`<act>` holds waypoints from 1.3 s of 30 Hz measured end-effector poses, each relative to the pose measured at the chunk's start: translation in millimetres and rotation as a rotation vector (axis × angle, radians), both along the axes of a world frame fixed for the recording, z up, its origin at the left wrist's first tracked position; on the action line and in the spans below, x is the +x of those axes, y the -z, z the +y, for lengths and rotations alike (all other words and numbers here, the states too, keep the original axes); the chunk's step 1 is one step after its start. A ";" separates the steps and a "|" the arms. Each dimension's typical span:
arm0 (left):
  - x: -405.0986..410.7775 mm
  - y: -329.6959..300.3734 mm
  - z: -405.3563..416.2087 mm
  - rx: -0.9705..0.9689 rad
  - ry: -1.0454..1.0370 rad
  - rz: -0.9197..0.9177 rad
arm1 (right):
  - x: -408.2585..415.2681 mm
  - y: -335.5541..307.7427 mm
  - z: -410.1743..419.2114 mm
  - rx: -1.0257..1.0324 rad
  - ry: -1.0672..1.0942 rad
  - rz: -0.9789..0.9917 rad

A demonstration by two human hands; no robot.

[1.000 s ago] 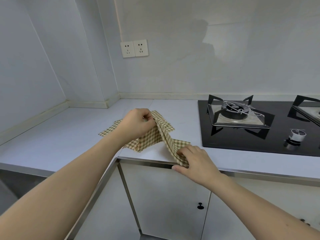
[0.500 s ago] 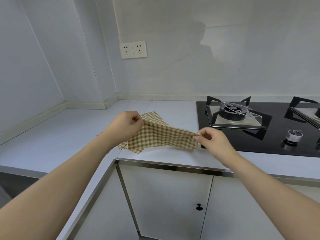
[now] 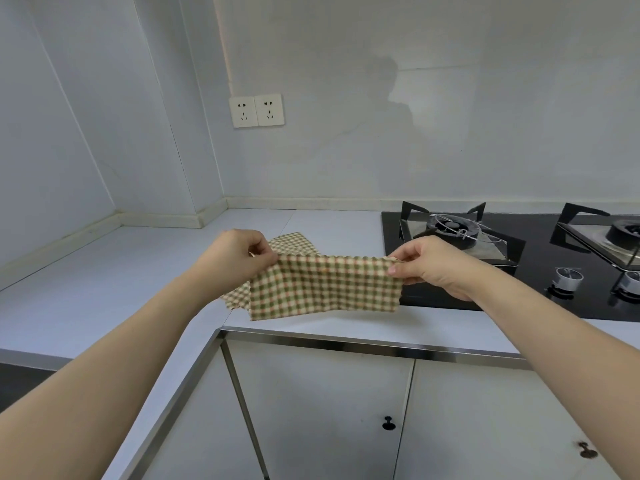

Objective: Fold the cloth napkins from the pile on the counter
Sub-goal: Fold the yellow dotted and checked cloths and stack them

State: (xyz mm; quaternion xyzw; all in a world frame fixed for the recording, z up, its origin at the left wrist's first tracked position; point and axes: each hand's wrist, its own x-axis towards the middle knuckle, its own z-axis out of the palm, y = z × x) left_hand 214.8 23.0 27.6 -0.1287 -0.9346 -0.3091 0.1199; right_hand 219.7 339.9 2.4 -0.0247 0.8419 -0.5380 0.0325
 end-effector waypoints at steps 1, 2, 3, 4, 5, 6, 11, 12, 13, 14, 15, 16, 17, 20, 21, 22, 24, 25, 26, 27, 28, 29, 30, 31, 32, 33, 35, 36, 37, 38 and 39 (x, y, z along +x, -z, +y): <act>0.8 0.0 0.8 -0.028 0.008 0.008 | -0.5 0.0 0.7 0.064 0.001 0.016; 1.5 0.1 1.5 -0.047 0.012 0.017 | -1.3 -0.3 1.0 0.139 0.001 0.041; 2.3 0.0 2.1 -0.055 0.014 0.024 | -2.2 -1.1 0.8 0.222 0.005 0.074; 2.9 -0.4 2.8 -0.053 0.016 0.030 | -2.5 -2.9 0.1 0.303 0.009 0.103; 3.3 -1.2 3.0 -0.047 0.018 0.038 | -1.9 -5.6 -1.2 0.360 0.012 0.128; 3.6 -2.4 3.1 -0.043 0.018 0.047 | -0.5 -8.9 -2.5 0.392 0.017 0.146; 4.2 -8.1 0.5 -0.072 -0.027 0.079 | 2.9 -19.6 -3.3 0.262 0.024 0.161; 4.5 -8.3 0.1 -0.078 -0.026 0.075 | 3.3 -20.1 -2.3 0.203 0.020 0.154; 5.0 -8.2 -0.2 -0.082 -0.025 0.070 | 3.6 -20.0 -1.6 0.125 0.010 0.141; 5.4 -7.9 -0.5 -0.081 -0.025 0.068 | 4.8 -20.2 -1.3 0.034 -0.001 0.125; 5.8 -7.7 -0.7 -0.072 -0.027 0.066 | 6.4 -20.2 -1.6 -0.055 -0.012 0.114; 5.9 -7.4 -0.7 -0.057 -0.027 0.065 | 8.2 -20.1 -2.0 -0.122 -0.022 0.109; 5.9 -7.2 -0.8 -0.042 -0.026 0.064 | 9.8 -19.9 -2.4 -0.159 -0.030 0.110; 5.3 -6.3 -1.5 0.005 -0.015 0.047 | 14.9 -19.6 -3.5 -0.178 -0.049 0.101; 4.7 -5.7 -2.1 0.028 -0.011 0.033 | 16.5 -19.9 -3.6 -0.182 -0.052 0.097; 3.9 -5.0 -3.0 0.048 -0.007 0.020 | 18.5 -20.5 -3.6 -0.187 -0.056 0.096; 2.7 -4.0 -3.9 0.063 -0.003 0.008 | 21.8 -20.9 -3.9 -0.201 -0.069 0.101; 2.4 -3.5 -4.1 0.063 -0.001 0.003 | 22.9 -20.5 -4.3 -0.214 -0.072 0.100; 1.8 -2.8 -4.3 0.064 0.000 -0.007 | 24.1 -19.9 -5.0 -0.226 -0.071 0.096; 1.2 -2.2 -4.8 0.064 -0.001 -0.021 | 25.2 -19.0 -5.8 -0.230 -0.065 0.092; 0.0 -1.1 -5.6 0.062 -0.004 -0.034 | 26.1 -18.0 -6.7 -0.225 -0.059 0.089; -1.0 0.0 -6.7 0.066 -0.005 -0.046 | 26.6 -16.6 -7.5 -0.217 -0.053 0.090; -2.3 1.6 -8.0 0.078 0.000 -0.056 | 26.9 -15.1 -8.1 -0.207 -0.048 0.096; -3.6 3.3 -9.1 0.096 0.013 -0.070 | 26.5 -13.2 -8.5 -0.197 -0.041 0.107; -4.5 5.0 -10.2 0.107 0.032 -0.085 | 25.6 -10.9 -8.8 -0.190 -0.031 0.119; -4.7 6.8 -10.4 0.101 0.053 -0.101 | 24.3 -8.3 -8.9 -0.183 -0.020 0.129; -4.7 11.4 -9.0 0.073 0.083 -0.126 | 20.9 -3.0 -9.8 -0.169 0.006 0.137; -5.7 14.0 -8.2 0.074 0.082 -0.128 | 18.7 -0.3 -10.6 -0.163 0.020 0.140; -7.0 16.5 -7.1 0.090 0.074 -0.133 | 16.0 2.5 -11.8 -0.156 0.039 0.143; -9.3 19.8 -7.0 0.113 0.059 -0.149 | 13.3 5.0 -13.1 -0.146 0.059 0.150; -11.7 23.6 -6.7 0.140 0.048 -0.173 | 10.1 7.8 -14.1 -0.128 0.082 0.163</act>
